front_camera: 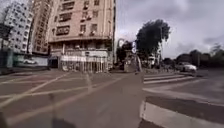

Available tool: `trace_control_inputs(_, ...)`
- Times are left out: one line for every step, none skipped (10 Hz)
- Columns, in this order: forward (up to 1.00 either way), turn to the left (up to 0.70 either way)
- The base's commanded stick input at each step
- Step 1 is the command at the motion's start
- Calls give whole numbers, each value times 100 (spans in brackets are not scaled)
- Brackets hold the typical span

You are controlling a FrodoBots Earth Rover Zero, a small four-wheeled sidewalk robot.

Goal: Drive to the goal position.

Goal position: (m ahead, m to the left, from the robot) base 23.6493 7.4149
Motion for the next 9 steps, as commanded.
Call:
trace_control_inputs(70,0)
trace_control_inputs(70,0)
trace_control_inputs(70,0)
trace_control_inputs(70,0)
trace_control_inputs(70,0)
trace_control_inputs(70,0)
trace_control_inputs(70,0)
trace_control_inputs(70,0)
trace_control_inputs(70,0)
